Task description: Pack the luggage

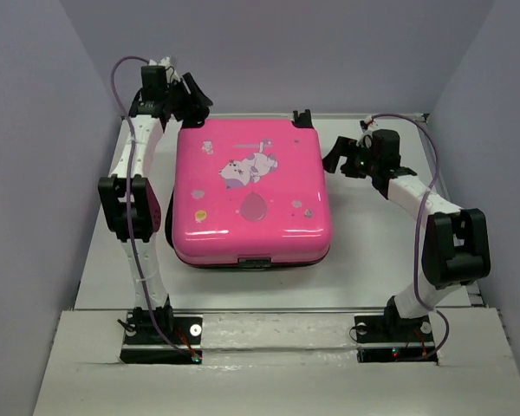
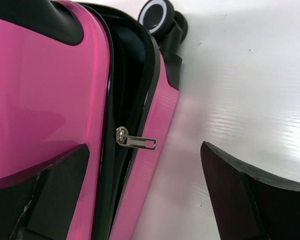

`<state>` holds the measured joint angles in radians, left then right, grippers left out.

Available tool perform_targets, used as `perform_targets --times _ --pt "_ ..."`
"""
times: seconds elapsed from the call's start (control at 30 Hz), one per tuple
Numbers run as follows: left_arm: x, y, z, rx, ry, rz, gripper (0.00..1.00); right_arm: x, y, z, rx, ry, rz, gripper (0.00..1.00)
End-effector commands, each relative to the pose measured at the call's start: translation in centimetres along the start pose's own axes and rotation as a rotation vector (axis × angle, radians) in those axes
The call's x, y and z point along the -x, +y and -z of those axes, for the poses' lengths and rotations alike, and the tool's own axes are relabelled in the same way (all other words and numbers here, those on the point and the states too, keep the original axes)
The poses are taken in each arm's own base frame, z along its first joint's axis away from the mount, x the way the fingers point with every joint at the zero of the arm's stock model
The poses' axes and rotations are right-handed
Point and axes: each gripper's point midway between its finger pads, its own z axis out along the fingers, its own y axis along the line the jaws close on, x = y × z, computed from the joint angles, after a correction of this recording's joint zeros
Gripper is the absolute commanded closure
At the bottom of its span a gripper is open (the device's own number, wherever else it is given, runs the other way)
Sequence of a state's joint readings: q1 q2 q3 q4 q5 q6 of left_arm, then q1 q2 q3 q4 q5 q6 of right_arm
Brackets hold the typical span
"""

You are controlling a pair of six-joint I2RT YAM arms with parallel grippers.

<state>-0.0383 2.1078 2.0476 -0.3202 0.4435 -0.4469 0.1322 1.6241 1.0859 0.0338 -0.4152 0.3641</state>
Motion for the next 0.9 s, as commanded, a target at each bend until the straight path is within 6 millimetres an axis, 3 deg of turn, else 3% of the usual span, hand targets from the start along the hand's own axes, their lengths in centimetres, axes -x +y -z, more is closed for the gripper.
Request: perform_targets --times 0.0,0.07,0.27,0.4,0.63,0.67,0.8,0.87 --pt "10.0 -16.7 11.4 -0.361 -0.300 -0.089 0.94 -1.3 4.0 -0.3 0.138 0.076 0.006 0.00" --pt "11.0 -16.6 11.2 -0.370 -0.309 -0.059 0.94 -1.6 3.7 -0.1 0.116 0.088 0.005 0.00" --pt "10.4 -16.7 10.2 -0.396 -0.286 -0.014 0.94 -1.8 3.3 -0.2 0.096 0.100 0.003 0.00" --pt "10.9 -13.4 9.0 -0.329 -0.281 0.004 0.94 -1.9 3.1 -0.1 0.085 0.102 0.005 0.00" --pt "8.7 -6.7 5.1 -0.168 -0.213 0.008 0.94 -2.0 2.7 -0.2 0.062 0.105 0.000 0.00" --pt "9.3 -3.6 4.8 -0.115 -0.215 0.025 0.94 -1.9 2.7 -0.2 0.063 0.102 0.003 0.00" --pt "9.0 0.2 3.7 -0.048 -0.193 0.041 0.94 -1.4 3.1 0.4 0.069 0.085 0.013 0.00" --pt "8.8 1.1 3.4 -0.027 -0.186 0.043 0.94 -1.1 3.4 0.7 0.073 0.076 0.017 0.00"
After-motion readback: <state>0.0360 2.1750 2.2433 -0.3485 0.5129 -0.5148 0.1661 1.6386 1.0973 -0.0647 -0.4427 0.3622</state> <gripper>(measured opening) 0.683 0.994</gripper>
